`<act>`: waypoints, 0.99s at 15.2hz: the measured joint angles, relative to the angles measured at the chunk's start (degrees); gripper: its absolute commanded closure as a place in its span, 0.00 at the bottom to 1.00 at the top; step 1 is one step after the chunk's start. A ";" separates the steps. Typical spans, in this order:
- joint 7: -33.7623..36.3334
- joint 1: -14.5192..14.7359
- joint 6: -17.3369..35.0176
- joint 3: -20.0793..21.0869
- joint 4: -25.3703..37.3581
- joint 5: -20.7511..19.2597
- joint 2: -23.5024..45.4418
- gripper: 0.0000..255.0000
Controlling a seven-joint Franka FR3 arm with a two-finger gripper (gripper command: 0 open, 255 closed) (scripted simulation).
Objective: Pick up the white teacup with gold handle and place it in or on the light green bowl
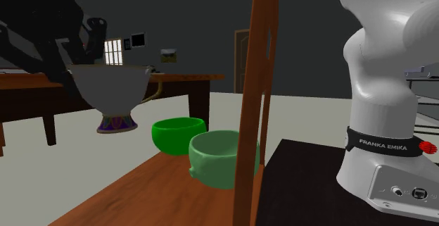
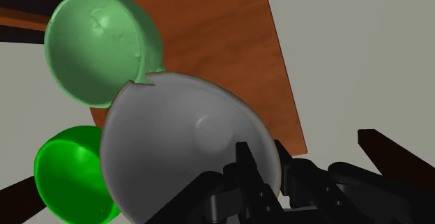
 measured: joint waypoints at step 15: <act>-18.85 -10.26 8.66 -3.80 -35.70 16.12 -36.44 1.00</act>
